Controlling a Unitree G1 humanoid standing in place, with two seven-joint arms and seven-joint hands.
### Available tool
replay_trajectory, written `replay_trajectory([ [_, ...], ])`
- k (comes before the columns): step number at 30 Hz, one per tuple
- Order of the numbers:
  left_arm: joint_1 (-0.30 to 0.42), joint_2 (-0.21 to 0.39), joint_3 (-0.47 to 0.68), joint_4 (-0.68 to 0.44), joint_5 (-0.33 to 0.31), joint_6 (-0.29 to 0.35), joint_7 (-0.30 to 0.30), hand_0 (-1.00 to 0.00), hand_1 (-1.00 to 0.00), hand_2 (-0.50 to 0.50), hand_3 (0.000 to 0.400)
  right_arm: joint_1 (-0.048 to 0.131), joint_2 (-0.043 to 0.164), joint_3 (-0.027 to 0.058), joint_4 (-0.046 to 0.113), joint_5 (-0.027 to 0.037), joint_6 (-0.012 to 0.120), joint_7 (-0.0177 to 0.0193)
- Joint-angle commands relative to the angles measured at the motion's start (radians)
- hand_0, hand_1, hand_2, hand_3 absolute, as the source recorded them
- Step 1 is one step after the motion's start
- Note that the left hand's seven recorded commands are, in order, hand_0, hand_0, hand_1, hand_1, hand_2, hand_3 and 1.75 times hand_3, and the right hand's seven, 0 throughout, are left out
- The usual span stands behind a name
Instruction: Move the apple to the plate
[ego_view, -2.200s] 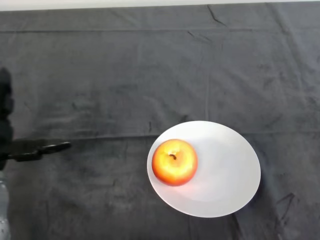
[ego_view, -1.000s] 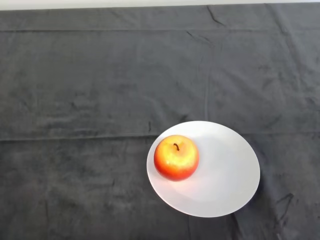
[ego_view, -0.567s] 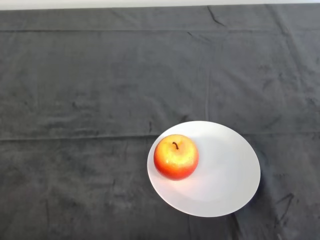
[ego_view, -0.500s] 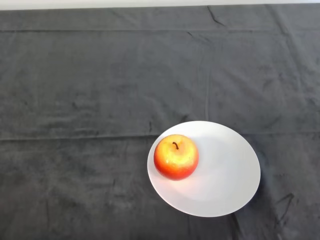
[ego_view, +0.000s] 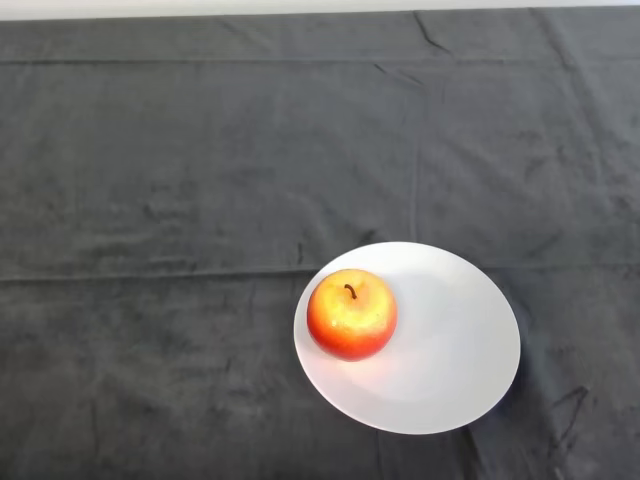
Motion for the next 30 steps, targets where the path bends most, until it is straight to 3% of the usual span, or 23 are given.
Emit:
replay_trajectory([
  [1, -0.045, 0.058, 0.026, 0.043, 0.026, 0.011, -0.017, 0.0, 0.0, 0.0, 0.0, -0.003, -0.021, -0.0061, -0.004, 0.0, 0.01, 0.0008],
  [30, -0.059, 0.054, 0.07, 0.055, 0.086, 0.02, -0.03, 0.0, 0.0, 0.0, 0.0, -0.003, -0.021, -0.006, -0.004, -0.0001, 0.012, 0.0025],
])
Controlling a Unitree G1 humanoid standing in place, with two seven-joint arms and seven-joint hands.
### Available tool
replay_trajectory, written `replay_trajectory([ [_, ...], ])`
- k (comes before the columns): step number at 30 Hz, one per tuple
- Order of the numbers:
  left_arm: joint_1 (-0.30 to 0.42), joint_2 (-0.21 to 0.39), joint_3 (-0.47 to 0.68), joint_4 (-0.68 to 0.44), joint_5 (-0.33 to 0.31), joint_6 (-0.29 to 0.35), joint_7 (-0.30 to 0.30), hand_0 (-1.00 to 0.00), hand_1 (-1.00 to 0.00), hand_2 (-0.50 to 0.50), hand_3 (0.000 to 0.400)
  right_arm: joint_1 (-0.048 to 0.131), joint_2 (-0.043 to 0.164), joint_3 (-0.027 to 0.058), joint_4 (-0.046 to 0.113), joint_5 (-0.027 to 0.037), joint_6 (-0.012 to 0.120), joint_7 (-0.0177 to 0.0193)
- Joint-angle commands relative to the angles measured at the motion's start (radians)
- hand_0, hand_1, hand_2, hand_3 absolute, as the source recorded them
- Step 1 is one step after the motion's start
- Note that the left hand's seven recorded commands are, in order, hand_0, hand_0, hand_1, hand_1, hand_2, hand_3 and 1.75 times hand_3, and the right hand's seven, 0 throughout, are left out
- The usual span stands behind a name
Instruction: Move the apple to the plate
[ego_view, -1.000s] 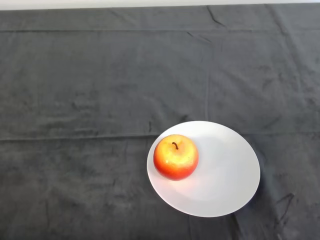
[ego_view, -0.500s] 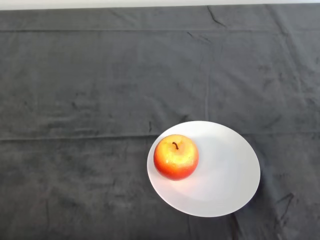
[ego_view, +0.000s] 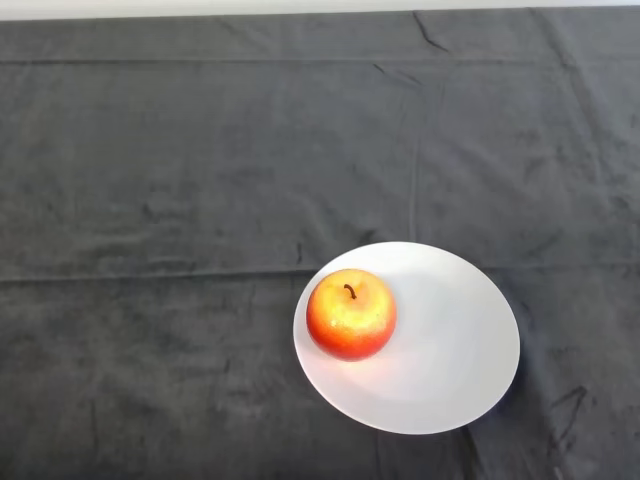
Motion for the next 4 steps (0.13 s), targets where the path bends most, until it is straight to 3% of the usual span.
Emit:
replay_trajectory([
  [1, -0.03, 0.055, 0.028, 0.046, 0.045, 0.016, -0.016, 0.0, 0.0, 0.0, 0.0, -0.003, -0.021, -0.006, -0.004, -0.0001, 0.012, 0.0025],
  [4, -0.031, 0.054, 0.032, 0.047, 0.05, 0.016, -0.017, 0.0, 0.0, 0.0, 0.0, -0.003, -0.021, -0.006, -0.004, -0.0001, 0.012, 0.0026],
])
